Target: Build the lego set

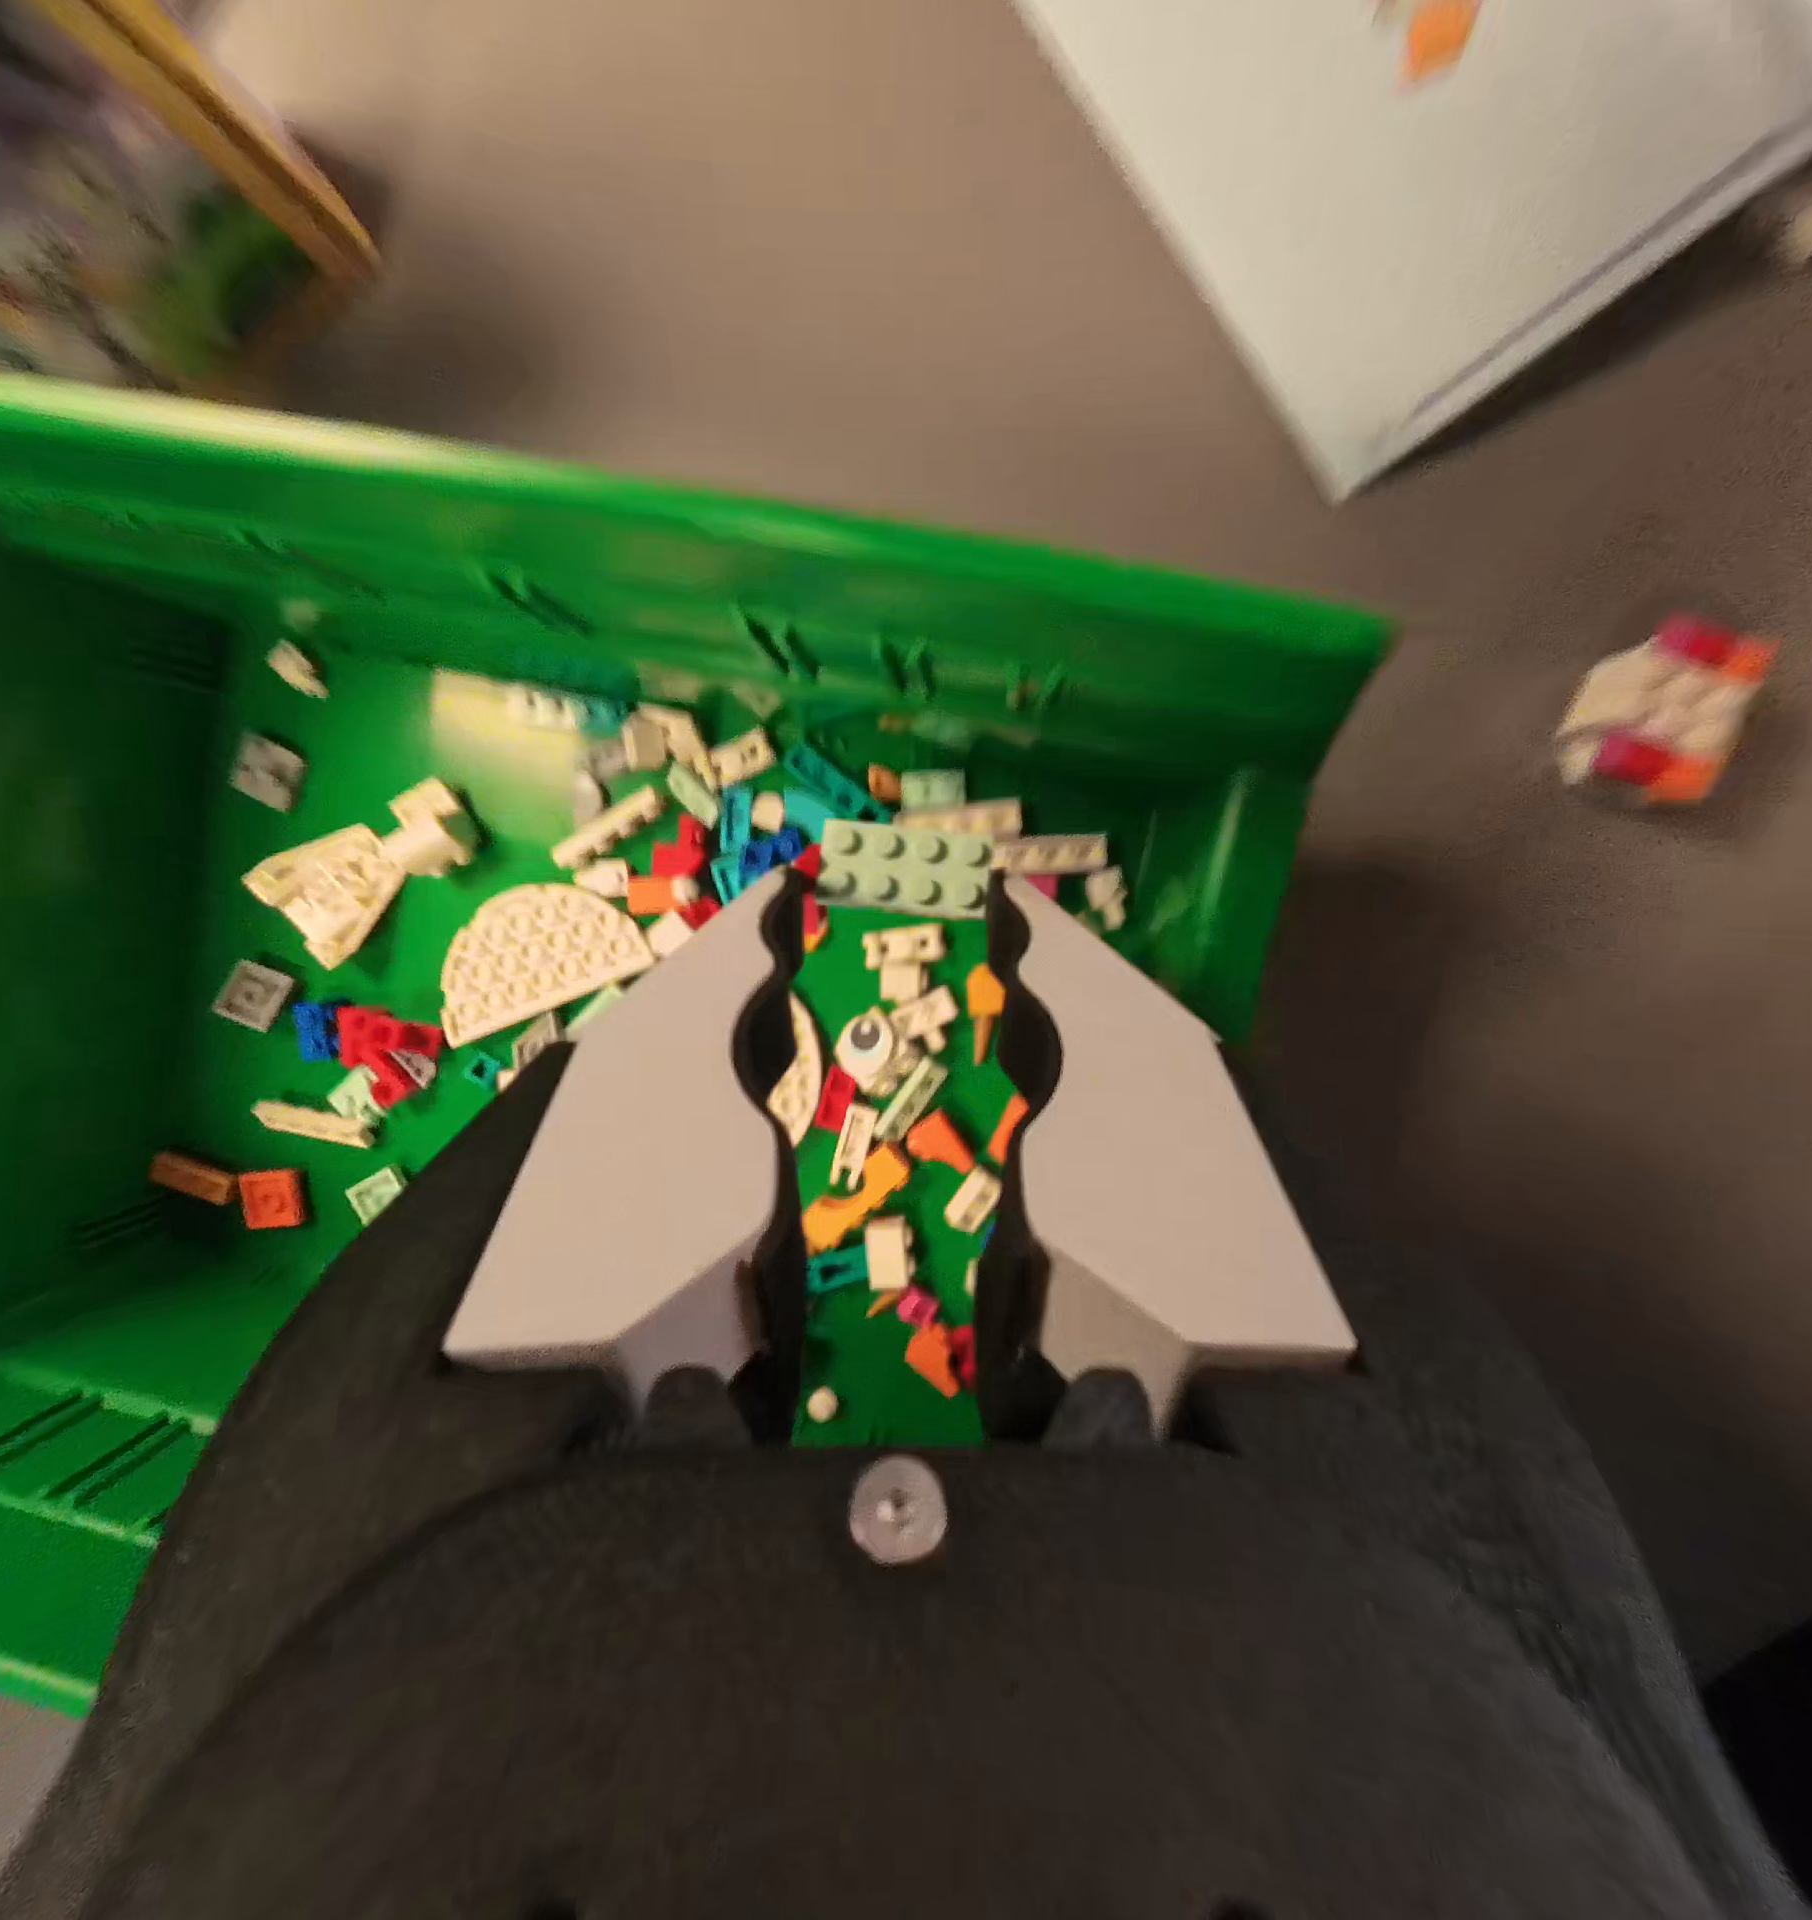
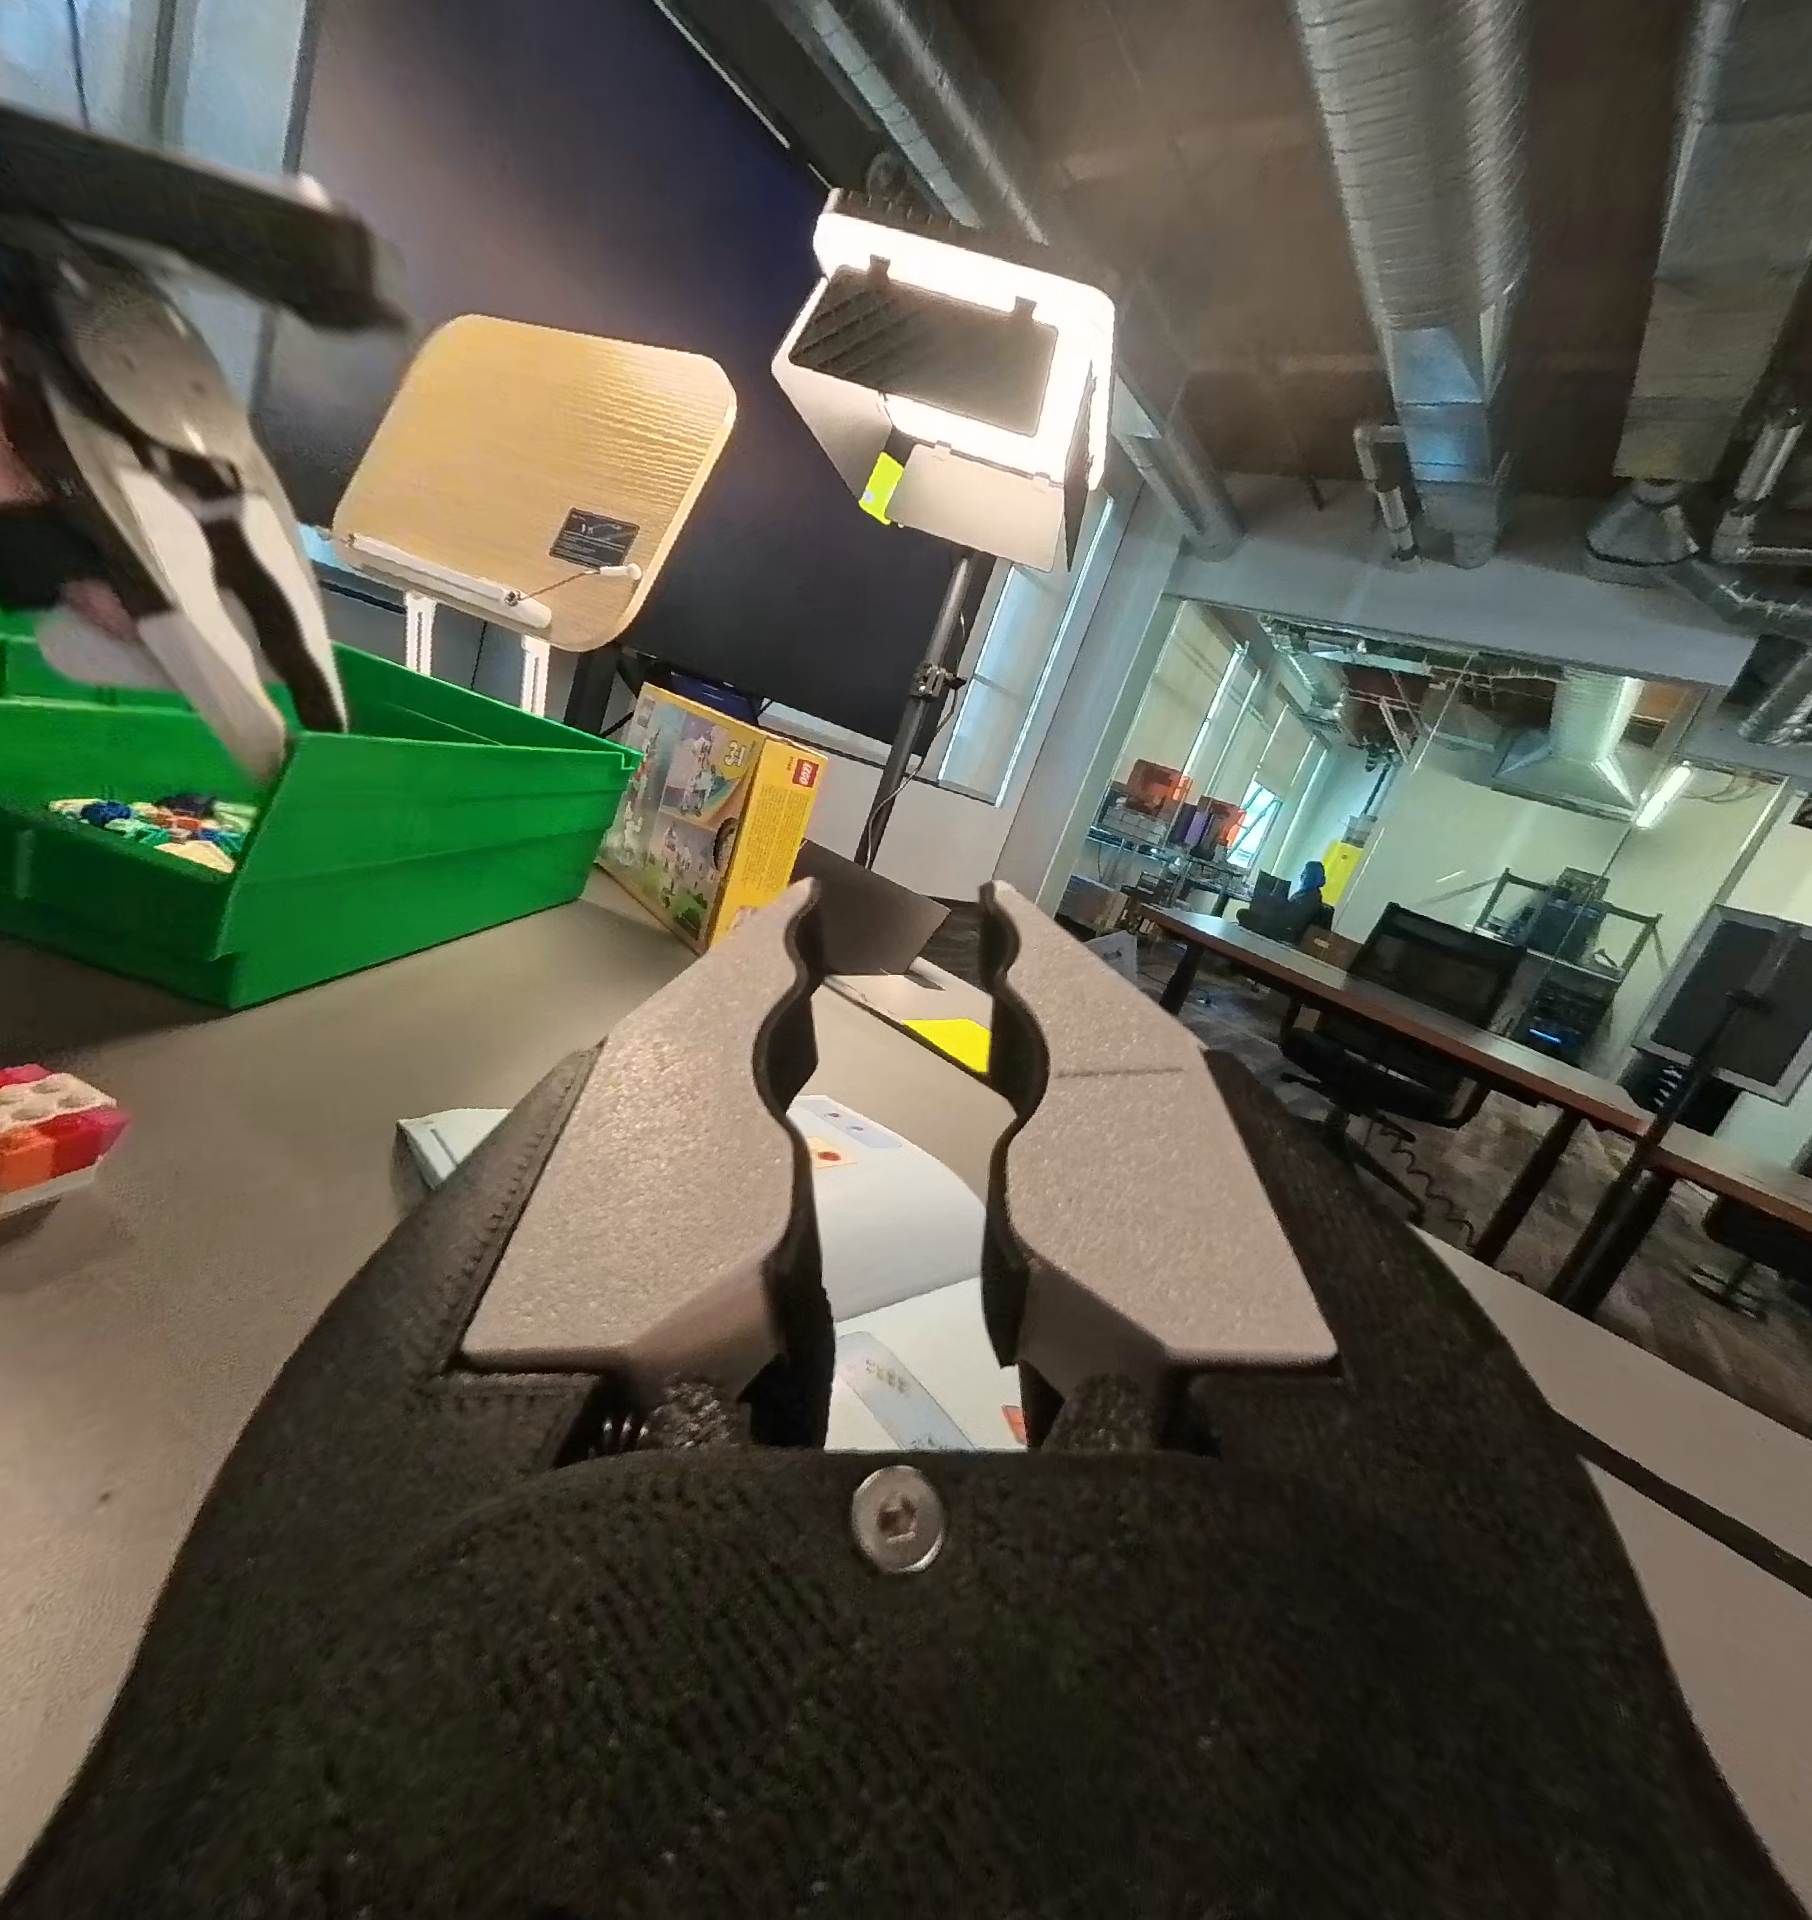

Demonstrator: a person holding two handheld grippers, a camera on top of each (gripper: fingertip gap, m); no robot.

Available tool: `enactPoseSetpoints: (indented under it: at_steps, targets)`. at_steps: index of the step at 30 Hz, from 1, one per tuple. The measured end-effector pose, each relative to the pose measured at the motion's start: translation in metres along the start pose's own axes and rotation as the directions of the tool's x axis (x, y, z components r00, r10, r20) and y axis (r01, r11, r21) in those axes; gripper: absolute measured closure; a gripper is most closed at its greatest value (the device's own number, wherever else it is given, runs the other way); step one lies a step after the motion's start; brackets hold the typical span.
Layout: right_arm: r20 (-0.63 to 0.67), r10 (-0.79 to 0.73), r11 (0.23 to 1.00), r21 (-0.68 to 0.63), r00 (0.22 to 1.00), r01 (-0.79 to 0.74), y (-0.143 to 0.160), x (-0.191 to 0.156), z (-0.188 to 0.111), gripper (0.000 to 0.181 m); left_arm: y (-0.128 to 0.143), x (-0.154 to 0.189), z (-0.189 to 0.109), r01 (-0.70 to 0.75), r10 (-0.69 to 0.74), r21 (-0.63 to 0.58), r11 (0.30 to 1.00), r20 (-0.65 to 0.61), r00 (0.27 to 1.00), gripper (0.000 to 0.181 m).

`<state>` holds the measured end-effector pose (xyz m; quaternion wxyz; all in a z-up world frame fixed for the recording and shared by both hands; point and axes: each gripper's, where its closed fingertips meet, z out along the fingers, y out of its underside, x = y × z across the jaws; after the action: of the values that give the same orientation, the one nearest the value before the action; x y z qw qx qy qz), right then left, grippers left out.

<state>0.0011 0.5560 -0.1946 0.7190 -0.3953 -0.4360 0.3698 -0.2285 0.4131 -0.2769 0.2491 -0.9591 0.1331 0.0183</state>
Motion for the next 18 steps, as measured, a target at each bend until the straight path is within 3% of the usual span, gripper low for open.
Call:
enactPoseSetpoints:
  at_steps: [1, 5, 10, 14, 18]
  targets:
    - [-0.006, 0.0, 1.0, 0.002, 1.0, 0.0, 0.0, 0.002, 0.0, 0.154, -0.013, 0.004, -0.011, 0.001, -0.002, 0.075, 0.997, 0.015, 1.0, 0.147]
    - [-0.058, 0.006, 1.0, 0.007, 0.998, -0.006, -0.002, 0.015, -0.005, 0.154, -0.058, 0.047, -0.048, -0.064, 0.062, 0.32, 0.945, 0.017, 0.998, 0.147]
    - [-0.14, -0.015, 1.0, -0.008, 0.99, 0.014, -0.001, 0.038, -0.017, 0.155, -0.089, 0.118, -0.047, -0.13, 0.182, 0.465, 0.876, -0.067, 0.981, 0.147]
    - [-0.203, -0.057, 0.998, -0.033, 0.978, 0.052, 0.001, 0.057, -0.029, 0.155, -0.093, 0.158, -0.018, -0.14, 0.234, 0.459, 0.877, -0.155, 0.96, 0.147]
    - [-0.237, -0.033, 0.999, -0.039, 0.971, 0.024, 0.004, 0.069, -0.034, 0.155, -0.083, 0.194, 0.023, -0.091, 0.218, 0.355, 0.93, -0.334, 0.917, 0.147]
